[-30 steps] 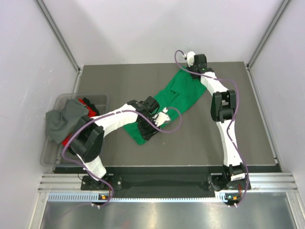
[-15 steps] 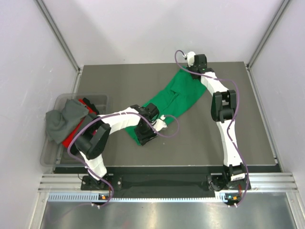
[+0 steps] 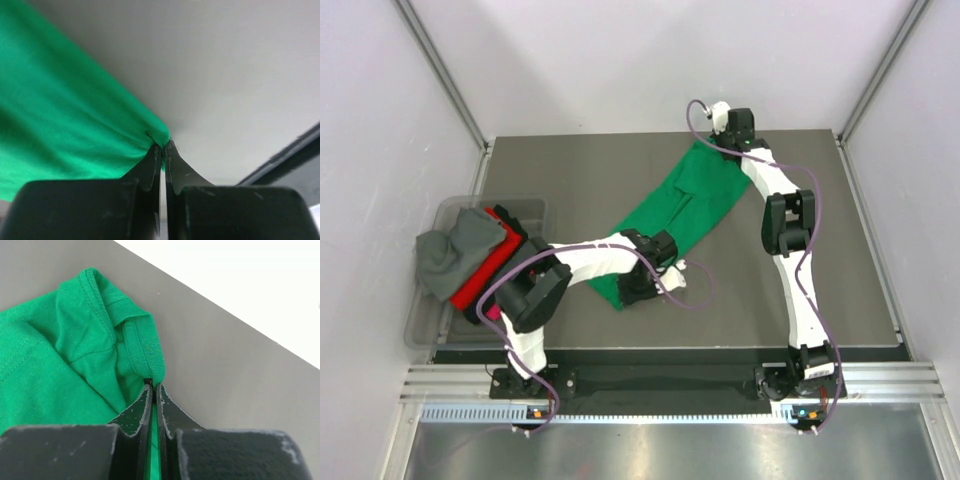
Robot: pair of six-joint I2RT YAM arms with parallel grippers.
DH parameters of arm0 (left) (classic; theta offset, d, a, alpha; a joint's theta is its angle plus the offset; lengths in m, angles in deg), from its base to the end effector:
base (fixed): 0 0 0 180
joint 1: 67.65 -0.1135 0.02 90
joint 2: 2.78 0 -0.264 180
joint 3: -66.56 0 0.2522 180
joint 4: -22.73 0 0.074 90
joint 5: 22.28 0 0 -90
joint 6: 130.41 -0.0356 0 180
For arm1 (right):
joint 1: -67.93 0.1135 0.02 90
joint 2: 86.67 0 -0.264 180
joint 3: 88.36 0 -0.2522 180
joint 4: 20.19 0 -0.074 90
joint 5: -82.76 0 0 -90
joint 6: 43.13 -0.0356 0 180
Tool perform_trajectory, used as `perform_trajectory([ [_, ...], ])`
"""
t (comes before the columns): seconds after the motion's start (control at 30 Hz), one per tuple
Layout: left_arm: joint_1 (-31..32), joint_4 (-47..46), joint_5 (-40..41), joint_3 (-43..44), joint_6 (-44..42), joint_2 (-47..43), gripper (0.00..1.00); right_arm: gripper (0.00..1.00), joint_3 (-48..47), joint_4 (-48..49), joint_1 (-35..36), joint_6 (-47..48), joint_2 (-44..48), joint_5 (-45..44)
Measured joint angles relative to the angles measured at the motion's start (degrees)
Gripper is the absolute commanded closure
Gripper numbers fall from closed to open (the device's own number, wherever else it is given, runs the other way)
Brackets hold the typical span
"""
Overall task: Fold and stack the t-shirts
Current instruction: Fold the tshirt
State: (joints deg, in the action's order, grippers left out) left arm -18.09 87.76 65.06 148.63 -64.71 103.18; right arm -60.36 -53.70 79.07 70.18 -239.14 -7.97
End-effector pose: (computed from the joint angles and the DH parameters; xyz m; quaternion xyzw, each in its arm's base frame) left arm 0.2097 -0.2486 0.1556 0.6008 0.7990 -0.0247 0.0041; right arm 0.5860 0.1149 0.1722 -0.2586 0.8441 -0.0554 0.4664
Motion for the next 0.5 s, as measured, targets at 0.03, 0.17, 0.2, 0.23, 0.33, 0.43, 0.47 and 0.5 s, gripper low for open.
perform_trajectory([
  [0.03,0.74,0.66,0.00,0.74,0.07,0.61,1.00,1.00,0.00,0.20,0.02,0.22,-0.04,0.00],
  [0.17,4.22,3.76,-1.42,4.81,0.61,3.93,1.00,1.00,0.00,1.31,0.33,1.16,-0.07,0.00],
  [0.2,5.01,4.52,-1.86,5.86,0.74,4.76,1.00,1.00,0.00,1.57,0.44,1.18,-0.07,0.07],
  [0.23,5.70,5.25,-2.47,6.95,0.90,5.53,1.00,1.00,0.00,1.77,0.55,1.20,-0.07,0.11],
  [0.33,7.41,6.93,-4.66,9.97,1.66,7.82,1.00,1.00,0.00,2.47,1.01,1.60,-0.07,0.39],
  [0.43,8.90,8.02,-7.34,12.63,2.25,9.57,1.00,1.00,0.00,3.74,1.46,1.92,-0.07,0.50],
  [0.47,9.44,8.11,-8.37,13.49,2.49,10.10,1.00,1.00,0.00,4.13,1.64,2.08,-0.09,0.59],
  [0.5,10.03,8.09,-9.44,14.40,2.80,10.67,1.00,1.00,-0.07,4.44,1.88,2.23,-0.09,0.68],
])
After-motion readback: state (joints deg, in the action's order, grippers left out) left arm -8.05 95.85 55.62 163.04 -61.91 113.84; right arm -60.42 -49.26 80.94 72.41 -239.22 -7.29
